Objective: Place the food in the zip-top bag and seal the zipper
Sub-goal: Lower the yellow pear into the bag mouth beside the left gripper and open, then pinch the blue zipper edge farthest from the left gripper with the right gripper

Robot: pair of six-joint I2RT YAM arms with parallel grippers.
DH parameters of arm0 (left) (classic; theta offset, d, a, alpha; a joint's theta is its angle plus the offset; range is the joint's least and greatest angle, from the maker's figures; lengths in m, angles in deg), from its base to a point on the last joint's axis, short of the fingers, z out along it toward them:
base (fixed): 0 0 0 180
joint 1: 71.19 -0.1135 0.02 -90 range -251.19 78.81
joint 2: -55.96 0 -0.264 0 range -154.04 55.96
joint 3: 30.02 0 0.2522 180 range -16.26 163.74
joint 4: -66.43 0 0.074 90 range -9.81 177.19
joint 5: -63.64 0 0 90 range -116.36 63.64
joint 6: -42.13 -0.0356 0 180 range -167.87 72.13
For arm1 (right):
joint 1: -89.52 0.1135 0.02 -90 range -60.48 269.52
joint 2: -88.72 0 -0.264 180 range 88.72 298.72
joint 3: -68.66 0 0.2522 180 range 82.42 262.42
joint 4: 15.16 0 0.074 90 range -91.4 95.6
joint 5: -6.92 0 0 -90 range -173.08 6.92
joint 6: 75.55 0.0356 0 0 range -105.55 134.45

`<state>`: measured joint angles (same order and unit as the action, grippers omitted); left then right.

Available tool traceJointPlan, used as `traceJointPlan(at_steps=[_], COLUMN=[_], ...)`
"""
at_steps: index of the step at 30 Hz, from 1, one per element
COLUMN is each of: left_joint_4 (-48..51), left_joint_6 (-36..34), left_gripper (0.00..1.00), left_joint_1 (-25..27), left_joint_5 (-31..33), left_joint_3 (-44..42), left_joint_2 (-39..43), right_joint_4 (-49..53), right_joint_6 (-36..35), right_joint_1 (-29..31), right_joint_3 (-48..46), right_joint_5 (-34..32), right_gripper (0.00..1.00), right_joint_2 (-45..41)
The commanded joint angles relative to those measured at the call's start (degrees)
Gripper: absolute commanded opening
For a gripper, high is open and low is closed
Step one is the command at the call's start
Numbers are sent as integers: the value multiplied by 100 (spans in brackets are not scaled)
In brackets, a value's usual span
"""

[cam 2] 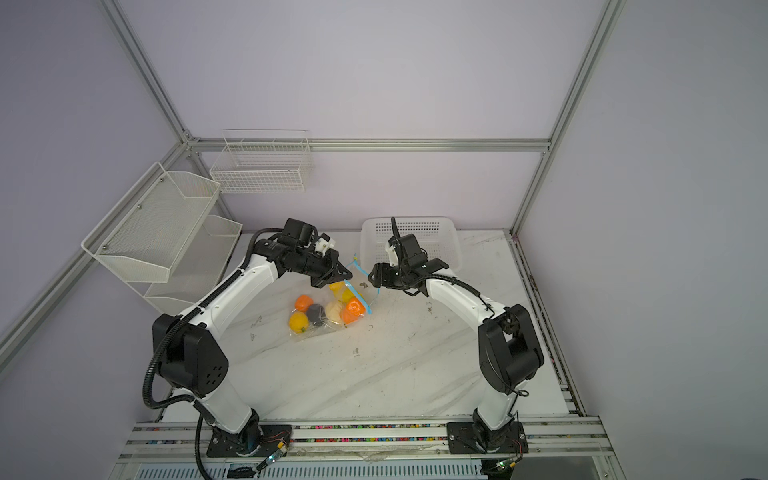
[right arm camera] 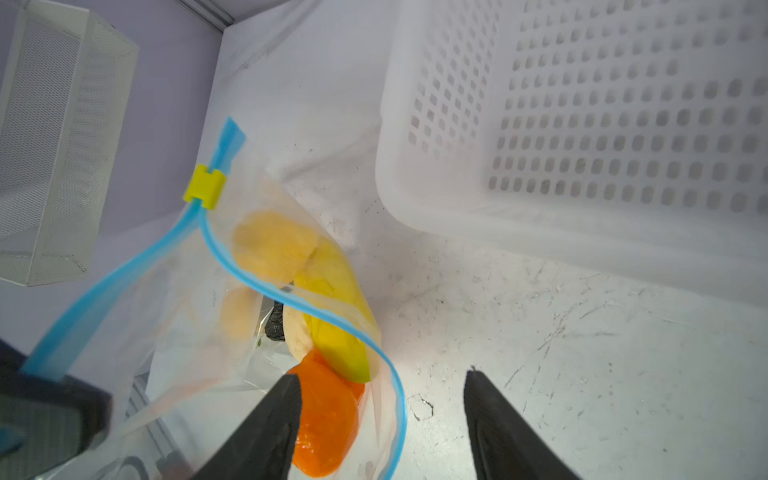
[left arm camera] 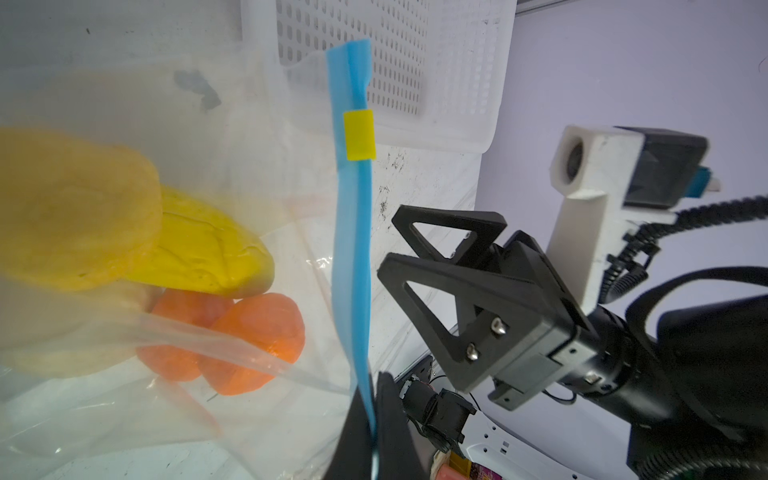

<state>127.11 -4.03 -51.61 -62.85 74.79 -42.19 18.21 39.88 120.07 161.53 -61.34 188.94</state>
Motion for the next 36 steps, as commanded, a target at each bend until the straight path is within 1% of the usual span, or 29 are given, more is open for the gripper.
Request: traceJointPlan(at_steps=[1,7,9,12,21,24,30,31,33,36], left_joint_4=[-95,-86,-86,-82,-54,-47,-7,3,30,89], left_joint_6=[-112,-130,-136,-138,-147,-147,-151,-156,-165,-182], left_gripper=[0,0,0,0,0,0,0,0,0,0], left_joint_1=[3,-7,-15,-23,-32,-32,-47,-54,-66,-86], left_joint_5=[-173,-181,-170,-192,-178,-162,-139,-134,-132,-104], left_joint_3=[54,54,42,60,72,63,71,71,71,80], left_joint_2=[112,112,112,119,195,245,363,382,434,528], right_joint_4=[-117,-482,-681,-833,-994,-995,-1023,-1013,-1004,-977], right_joint_6=[304,475,560,638,709,709,668,650,615,564], right_joint_1=[-29,-40,-48,-38,-40,-40,-31,-27,-1,51], right_joint_3=[-61,-274,-355,-417,-523,-532,-496,-477,-419,-294], right_joint_5=[539,973,1278,1494,1641,1656,1676,1669,1667,1644], right_gripper=[62,50,47,39,22,14,6,2,0,0], right_joint_2=[111,257,269,282,131,96,-11,-35,-86,-133])
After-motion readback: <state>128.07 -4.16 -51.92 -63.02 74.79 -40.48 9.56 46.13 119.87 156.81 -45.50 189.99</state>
